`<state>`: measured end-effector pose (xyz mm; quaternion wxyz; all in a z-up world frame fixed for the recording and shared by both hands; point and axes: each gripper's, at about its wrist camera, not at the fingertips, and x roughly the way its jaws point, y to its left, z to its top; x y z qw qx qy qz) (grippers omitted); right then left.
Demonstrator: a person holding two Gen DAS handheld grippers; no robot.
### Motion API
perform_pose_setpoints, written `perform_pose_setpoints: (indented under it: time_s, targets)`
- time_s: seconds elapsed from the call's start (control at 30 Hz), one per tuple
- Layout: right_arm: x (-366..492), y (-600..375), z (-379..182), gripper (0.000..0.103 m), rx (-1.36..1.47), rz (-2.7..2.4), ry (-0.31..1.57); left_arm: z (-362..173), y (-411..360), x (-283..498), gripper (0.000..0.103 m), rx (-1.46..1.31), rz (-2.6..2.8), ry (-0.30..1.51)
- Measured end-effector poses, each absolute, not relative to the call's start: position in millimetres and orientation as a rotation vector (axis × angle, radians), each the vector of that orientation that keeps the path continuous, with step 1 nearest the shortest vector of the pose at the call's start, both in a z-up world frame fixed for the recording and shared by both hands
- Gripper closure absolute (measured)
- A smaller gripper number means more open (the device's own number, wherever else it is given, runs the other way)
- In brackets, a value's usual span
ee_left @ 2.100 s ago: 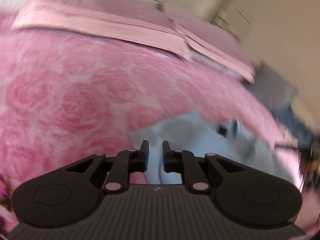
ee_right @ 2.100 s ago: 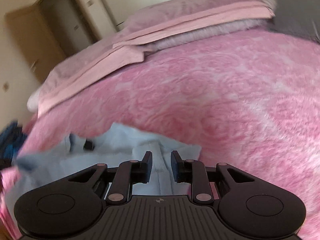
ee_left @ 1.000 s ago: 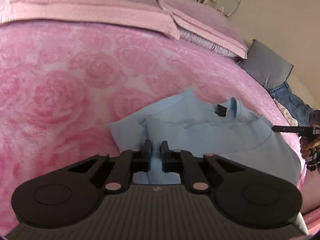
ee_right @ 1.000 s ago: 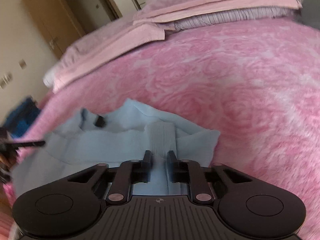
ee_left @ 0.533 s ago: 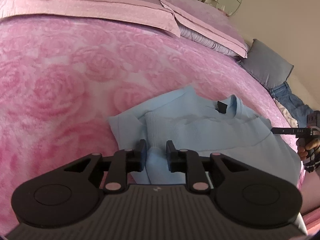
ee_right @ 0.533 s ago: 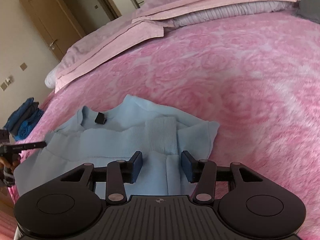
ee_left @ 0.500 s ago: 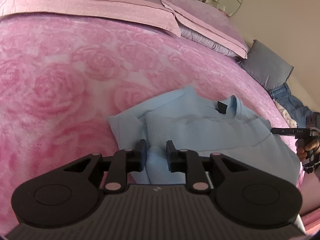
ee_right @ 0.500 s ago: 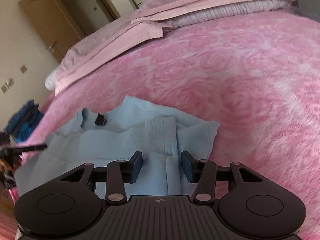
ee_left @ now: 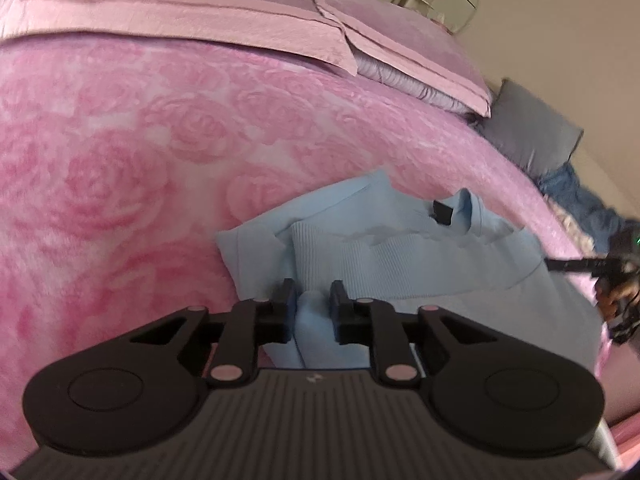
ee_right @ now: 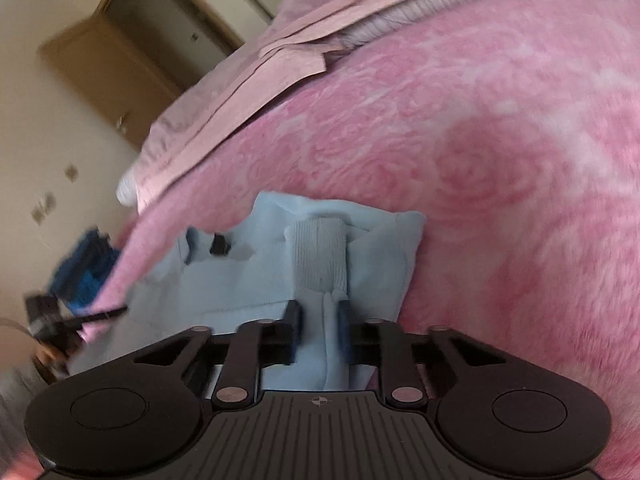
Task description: Fold clothes
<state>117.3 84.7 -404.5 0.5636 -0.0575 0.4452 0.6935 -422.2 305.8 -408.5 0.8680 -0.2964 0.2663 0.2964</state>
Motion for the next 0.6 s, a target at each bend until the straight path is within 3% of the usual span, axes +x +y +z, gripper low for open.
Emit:
perform_pose_setpoints:
  time_s: [0.27, 0.6]
  targets:
    - [80, 64, -359, 0.096, -0.24, 1.639, 0.681, -370, 283, -422, 0.094, -0.416, 0.658, 0.472]
    - [58, 91, -357, 0.097, -0.322, 1.488, 0.516, -362, 309, -385, 0.094, -0.307, 0.779, 0.425]
